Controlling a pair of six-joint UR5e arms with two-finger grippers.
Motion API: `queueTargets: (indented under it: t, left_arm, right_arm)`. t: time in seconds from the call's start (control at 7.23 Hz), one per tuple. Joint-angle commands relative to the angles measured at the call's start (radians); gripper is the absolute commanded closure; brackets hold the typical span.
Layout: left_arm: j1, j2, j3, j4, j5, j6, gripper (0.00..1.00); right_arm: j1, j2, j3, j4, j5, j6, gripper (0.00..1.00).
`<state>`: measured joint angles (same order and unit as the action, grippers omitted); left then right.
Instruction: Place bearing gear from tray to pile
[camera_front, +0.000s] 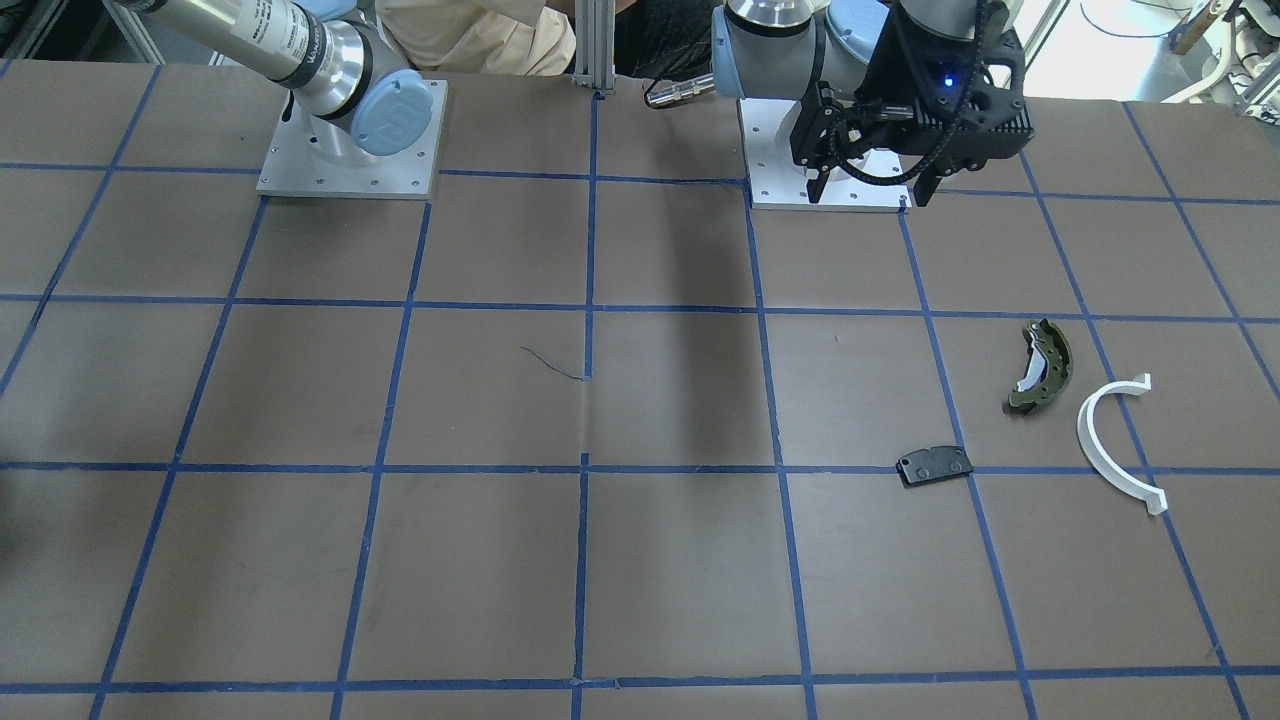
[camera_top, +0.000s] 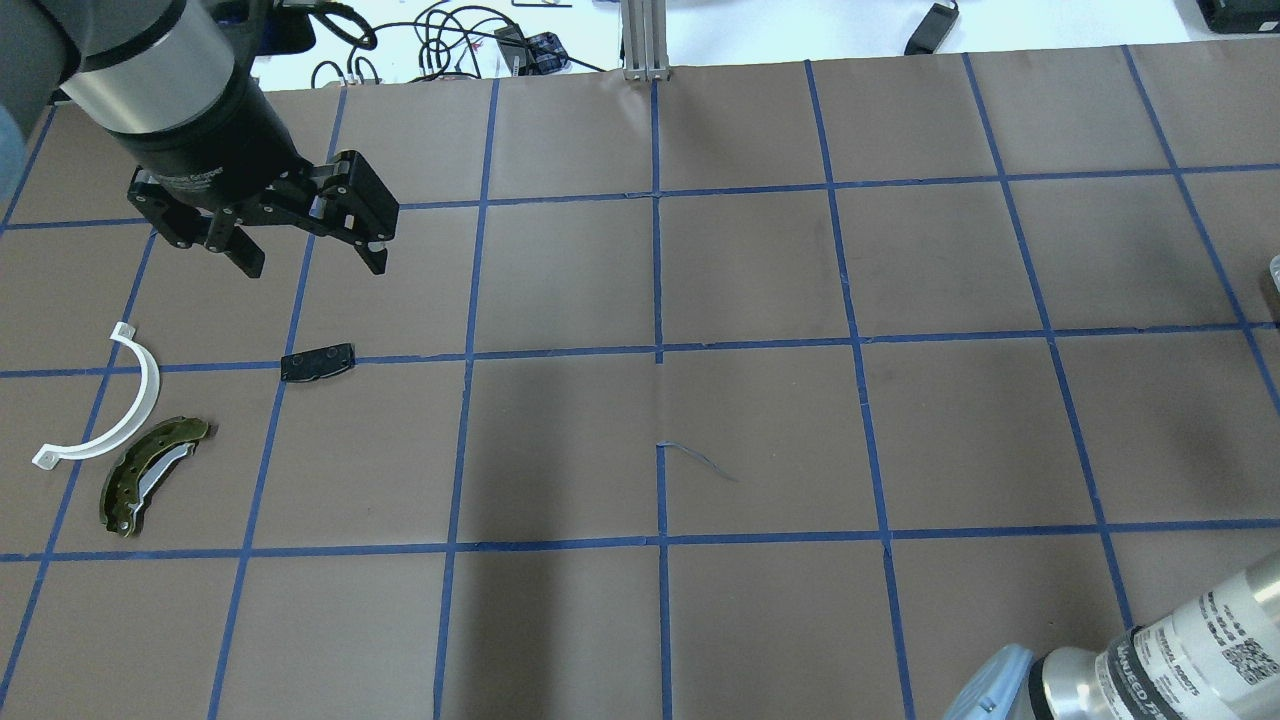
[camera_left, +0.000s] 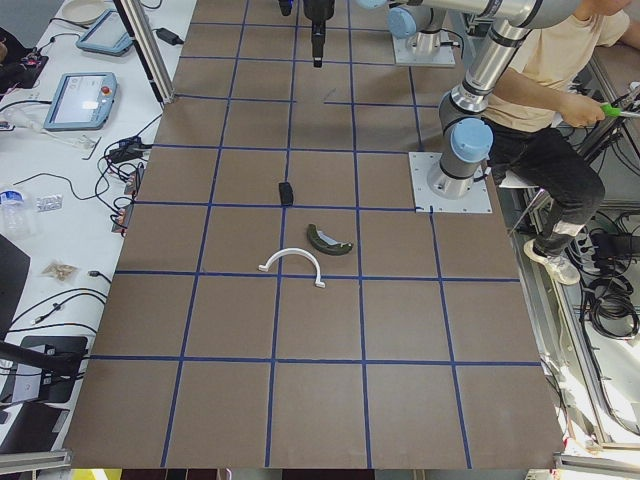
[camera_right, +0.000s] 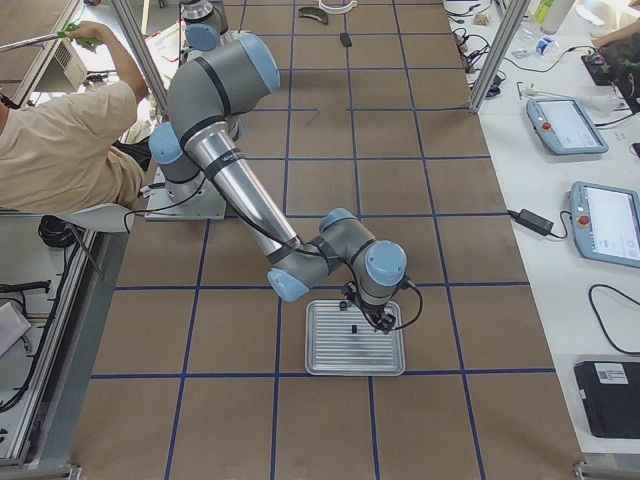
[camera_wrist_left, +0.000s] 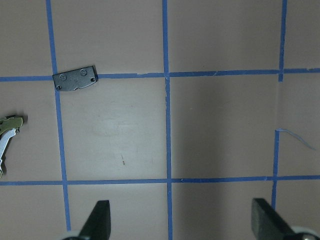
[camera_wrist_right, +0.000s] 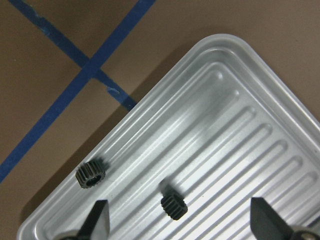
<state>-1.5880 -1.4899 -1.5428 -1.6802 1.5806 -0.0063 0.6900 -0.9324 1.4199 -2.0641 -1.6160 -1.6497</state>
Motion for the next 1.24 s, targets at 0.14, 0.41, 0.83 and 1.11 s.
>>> queueTargets:
  t: [0.14, 0.41, 0.83, 1.11]
  left_arm:
    - [0.013, 0.0, 0.003, 0.004, -0.005, 0.003, 0.0]
    - [0.008, -0.004, 0.001, 0.004, -0.007, 0.002, 0.0]
    - [0.008, -0.003, 0.001, 0.004, -0.008, 0.002, 0.0]
    - [0.008, -0.001, 0.001, 0.004, -0.007, 0.002, 0.0]
  right_arm:
    - [-0.006, 0.03, 0.004, -0.001, -0.042, -0.006, 0.04]
    - [-0.007, 0.038, 0.004, -0.001, -0.079, -0.004, 0.08]
    - [-0.007, 0.058, 0.004, -0.025, -0.081, 0.005, 0.18]
    - [-0.007, 0.061, 0.001, -0.025, -0.081, 0.008, 0.47]
